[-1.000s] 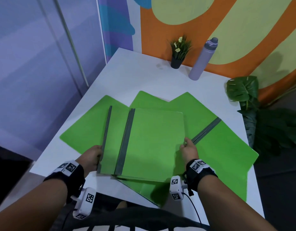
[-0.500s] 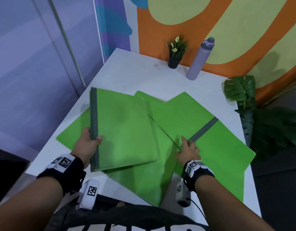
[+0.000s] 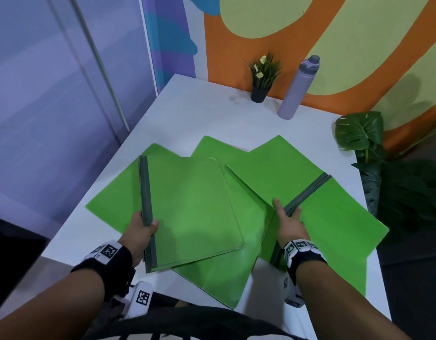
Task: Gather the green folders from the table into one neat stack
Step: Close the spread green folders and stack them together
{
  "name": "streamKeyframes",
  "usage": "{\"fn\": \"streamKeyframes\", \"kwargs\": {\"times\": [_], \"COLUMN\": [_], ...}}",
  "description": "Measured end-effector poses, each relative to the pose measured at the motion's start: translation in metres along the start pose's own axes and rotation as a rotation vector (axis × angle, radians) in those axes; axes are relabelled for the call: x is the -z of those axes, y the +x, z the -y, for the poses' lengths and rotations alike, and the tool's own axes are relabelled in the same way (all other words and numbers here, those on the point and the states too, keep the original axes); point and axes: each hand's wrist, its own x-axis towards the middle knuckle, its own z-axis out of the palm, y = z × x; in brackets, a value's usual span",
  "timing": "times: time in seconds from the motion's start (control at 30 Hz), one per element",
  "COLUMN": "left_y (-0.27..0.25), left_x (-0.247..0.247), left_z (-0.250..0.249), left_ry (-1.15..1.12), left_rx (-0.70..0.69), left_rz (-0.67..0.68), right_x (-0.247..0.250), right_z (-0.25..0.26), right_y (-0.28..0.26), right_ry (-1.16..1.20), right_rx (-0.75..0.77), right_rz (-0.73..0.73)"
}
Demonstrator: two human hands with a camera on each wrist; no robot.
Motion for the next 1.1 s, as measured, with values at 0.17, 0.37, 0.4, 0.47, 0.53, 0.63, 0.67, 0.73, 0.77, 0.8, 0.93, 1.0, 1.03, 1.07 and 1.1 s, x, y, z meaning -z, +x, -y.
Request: {"fn": "streamKeyframes", "kwargs": {"times": [0.17,0.37,0.4,0.47,0.53,0.63,0.67,0.73,0.77,0.8,0.93,1.0,1.03,1.07,1.1], "left_y": [0.006,0.012,0.011,0.011,0.012,0.014,0.014,0.013,0.012,0.010,0.004,0.004,0.004,0.006,0.006], "left_x": [-0.006,-0.006,-0.007,-0.008,-0.008,-0.006,-0.005,-0.003,-0.002,-0.001,-0.008,-0.012,-0.014,-0.013,-0.013], "left_z": [0.004,-0.002,-0.004,-0.007,-0.008,-0.005,-0.005,-0.006,-0.007,-0.010,-0.014,-0.012,-0.013,-0.011,-0.012], "left_ry": [0.018,-0.005,-0.007,-0.029,-0.071,-0.158,-0.211,-0.325,-0.367,-0.380,-0.206,-0.142,-0.113,-0.087,-0.074], "left_rx": [0.044,0.029,0.019,0.018,0.039,0.102,0.131,0.190,0.205,0.210,0.134,0.119,0.105,0.090,0.075], "left_rz": [-0.022,-0.087,-0.084,-0.074,-0.058,-0.016,0.011,0.080,0.112,0.139,0.117,0.054,0.034,0.027,0.039], "right_x": [0.046,0.080,0.081,0.077,0.067,0.047,0.037,0.017,0.007,-0.004,-0.033,-0.036,-0.034,-0.030,-0.025], "right_z": [0.018,0.063,0.070,0.085,0.103,0.128,0.132,0.133,0.131,0.129,0.117,0.111,0.107,0.103,0.098], "right_y": [-0.009,-0.032,-0.037,-0.047,-0.063,-0.089,-0.094,-0.098,-0.097,-0.096,-0.092,-0.086,-0.082,-0.075,-0.066], "right_ry": [0.251,0.331,0.268,0.102,-0.066,-0.169,-0.167,-0.185,-0.213,-0.248,-0.288,-0.223,-0.165,-0.094,-0.025], "right_rx": [0.024,0.360,0.444,0.642,0.803,0.936,1.002,1.113,1.145,1.166,1.191,1.191,1.141,1.043,0.899], "right_rz": [-0.413,-0.709,-0.737,-0.747,-0.636,-0.543,-0.522,-0.398,-0.330,-0.276,0.013,0.059,0.056,0.040,0.022]}}
